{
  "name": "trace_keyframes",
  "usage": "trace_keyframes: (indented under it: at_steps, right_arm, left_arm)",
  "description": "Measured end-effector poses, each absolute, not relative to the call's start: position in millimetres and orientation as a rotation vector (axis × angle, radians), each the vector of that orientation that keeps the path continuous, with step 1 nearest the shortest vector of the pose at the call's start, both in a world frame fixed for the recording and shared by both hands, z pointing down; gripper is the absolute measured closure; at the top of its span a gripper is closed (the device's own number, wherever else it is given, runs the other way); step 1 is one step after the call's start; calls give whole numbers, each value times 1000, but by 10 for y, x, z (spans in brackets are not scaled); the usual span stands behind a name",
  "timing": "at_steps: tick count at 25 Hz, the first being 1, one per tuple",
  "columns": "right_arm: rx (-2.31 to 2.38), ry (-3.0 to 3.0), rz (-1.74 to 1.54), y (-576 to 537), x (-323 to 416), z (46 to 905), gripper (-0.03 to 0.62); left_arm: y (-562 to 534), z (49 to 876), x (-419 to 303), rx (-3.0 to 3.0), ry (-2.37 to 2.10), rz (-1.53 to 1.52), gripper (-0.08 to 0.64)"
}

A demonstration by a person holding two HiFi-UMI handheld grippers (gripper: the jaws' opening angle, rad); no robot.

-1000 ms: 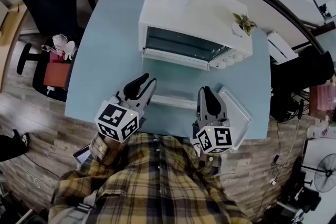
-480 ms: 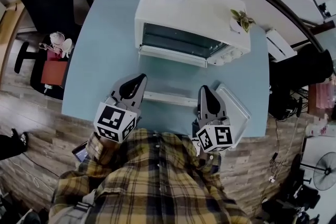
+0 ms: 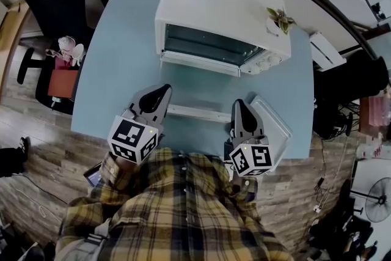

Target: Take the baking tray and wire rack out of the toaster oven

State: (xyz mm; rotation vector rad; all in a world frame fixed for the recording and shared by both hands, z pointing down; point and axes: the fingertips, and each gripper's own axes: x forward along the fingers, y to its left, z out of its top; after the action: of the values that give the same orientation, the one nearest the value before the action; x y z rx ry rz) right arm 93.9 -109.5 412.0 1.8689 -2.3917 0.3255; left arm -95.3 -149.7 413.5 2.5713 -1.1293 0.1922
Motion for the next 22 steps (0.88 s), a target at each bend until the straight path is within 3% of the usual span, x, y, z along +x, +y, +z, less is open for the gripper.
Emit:
trace_keyframes:
  at_steps: [22]
  right_arm:
    - [1950,-2371,384,-1020,1125,4139,589]
  left_arm:
    - [-1481,4171,-906,2564,-1117,188,569]
